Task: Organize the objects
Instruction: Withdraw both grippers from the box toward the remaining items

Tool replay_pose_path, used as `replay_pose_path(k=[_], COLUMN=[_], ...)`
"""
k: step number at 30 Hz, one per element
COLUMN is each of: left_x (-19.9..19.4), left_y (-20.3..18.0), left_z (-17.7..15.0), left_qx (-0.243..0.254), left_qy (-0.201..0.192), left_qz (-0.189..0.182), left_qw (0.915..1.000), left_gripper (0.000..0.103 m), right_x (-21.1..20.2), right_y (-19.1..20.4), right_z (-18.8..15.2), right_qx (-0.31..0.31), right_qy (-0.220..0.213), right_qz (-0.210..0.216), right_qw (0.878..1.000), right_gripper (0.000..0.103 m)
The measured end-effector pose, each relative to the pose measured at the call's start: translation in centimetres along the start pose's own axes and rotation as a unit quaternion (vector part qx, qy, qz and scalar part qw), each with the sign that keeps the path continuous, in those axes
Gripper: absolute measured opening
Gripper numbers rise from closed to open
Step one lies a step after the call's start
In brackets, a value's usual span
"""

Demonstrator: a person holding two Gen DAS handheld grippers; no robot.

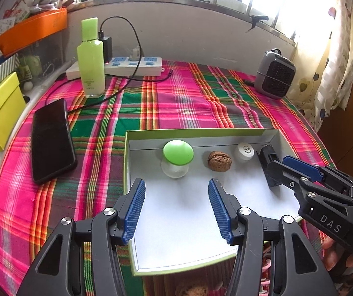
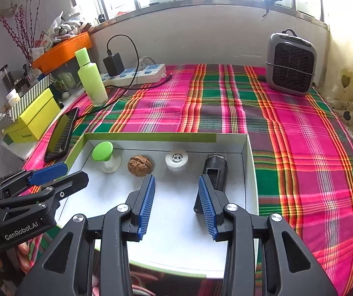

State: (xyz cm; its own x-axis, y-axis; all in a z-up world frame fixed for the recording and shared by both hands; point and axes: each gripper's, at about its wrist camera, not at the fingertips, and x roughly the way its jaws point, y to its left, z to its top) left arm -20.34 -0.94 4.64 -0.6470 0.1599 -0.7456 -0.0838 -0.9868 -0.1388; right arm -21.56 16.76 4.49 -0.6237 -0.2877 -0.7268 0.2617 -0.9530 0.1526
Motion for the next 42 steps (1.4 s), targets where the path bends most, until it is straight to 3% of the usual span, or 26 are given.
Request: replay_pose_path(k=[10, 21, 22, 24, 42], left_x=[-2.8, -5.0, -5.2, -5.6, -6.2], left_y=[-0.3, -0.6, -0.6, -0.6, 0.9], left_z=[-2.0, -4.5, -4.8, -5.2, -9.4], left_qx=[0.017, 0.025, 0.024, 0.023, 0.01], left_qy=[-0.029, -0.032, -0.032, -0.034, -0.018], left_qz=[0.017, 0.006, 0.006, 0.001, -0.028], left_qw=[0.9993, 0.9992, 0.9992, 0.9992, 0.9994], left_gripper=[0.053, 0.053, 0.053, 0.053, 0.053], right_x=[-2.6, -5.0, -5.1, -5.4, -6.4], right_y=[0.6, 0.8, 0.8, 0.8, 0.4], right_z=[-1.7, -4.1, -4.3, -4.8, -8.9], right_qx=[-0.008, -0.005, -0.004, -0.004, -0.004], right_qy=[-0.017, -0.027, -0.027, -0.027, -0.012], right_qz=[0.001, 0.002, 0.002, 0.003, -0.01], right_qw=[1.0, 1.0, 1.0, 1.0, 1.0], right_gripper=[0.039, 0.04, 0.04, 0.054, 0.054])
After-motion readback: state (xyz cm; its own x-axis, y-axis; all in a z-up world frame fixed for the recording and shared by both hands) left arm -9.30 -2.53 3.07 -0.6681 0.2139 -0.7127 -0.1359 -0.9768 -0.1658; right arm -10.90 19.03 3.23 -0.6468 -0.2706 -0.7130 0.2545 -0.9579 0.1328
